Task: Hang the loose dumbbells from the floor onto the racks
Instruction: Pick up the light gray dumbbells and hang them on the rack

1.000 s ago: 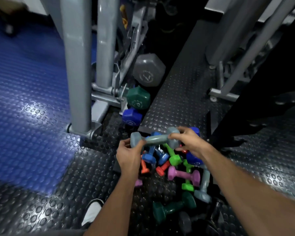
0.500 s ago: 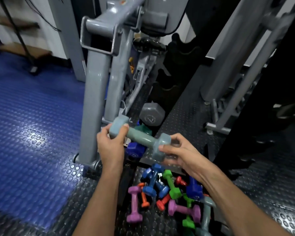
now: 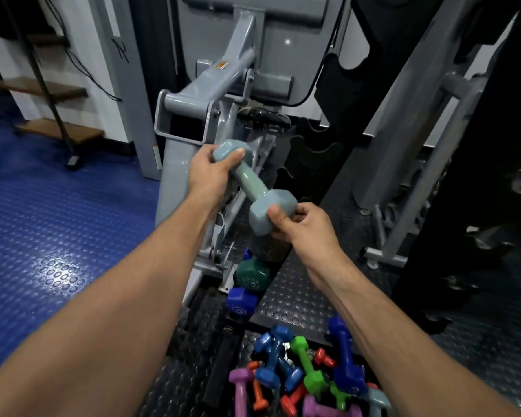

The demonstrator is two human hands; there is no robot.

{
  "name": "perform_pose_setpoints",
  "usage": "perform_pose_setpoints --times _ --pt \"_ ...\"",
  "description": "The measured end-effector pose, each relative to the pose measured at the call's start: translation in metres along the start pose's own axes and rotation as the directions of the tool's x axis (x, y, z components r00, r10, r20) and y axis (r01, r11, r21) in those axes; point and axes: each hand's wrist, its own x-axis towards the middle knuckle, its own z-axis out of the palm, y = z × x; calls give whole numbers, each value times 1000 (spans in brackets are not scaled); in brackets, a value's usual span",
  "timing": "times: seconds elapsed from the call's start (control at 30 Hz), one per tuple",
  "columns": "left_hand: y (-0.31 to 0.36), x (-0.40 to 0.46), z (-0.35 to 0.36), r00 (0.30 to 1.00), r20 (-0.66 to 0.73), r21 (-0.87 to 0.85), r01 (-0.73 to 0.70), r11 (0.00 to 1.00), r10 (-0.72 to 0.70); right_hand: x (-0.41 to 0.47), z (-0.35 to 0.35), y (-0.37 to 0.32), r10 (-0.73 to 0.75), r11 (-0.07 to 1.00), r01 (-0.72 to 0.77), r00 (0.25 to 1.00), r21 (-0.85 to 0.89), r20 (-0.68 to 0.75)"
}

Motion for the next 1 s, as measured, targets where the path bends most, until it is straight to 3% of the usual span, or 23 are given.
perform_pose_setpoints --times 0.2,0.47,0.6,0.87,1.0 --pt "6 37 36 992 125 134 -6 991 -11 14 3 2 42 991 -29 994 127 -98" --pt "9 49 72 988 153 184 1 983 -30 35 0 4 66 975 -24 981 221 -184" --pt "12 51 86 986 118 186 95 978 -118 40 2 12 88 976 -50 980 210 -178" --pt "7 44 88 931 315 83 166 983 -184 36 6 14 158 930 -100 978 353 -139" --pt "6 37 92 909 369 57 184 981 -192 24 7 9 229 837 -159 971 523 -72"
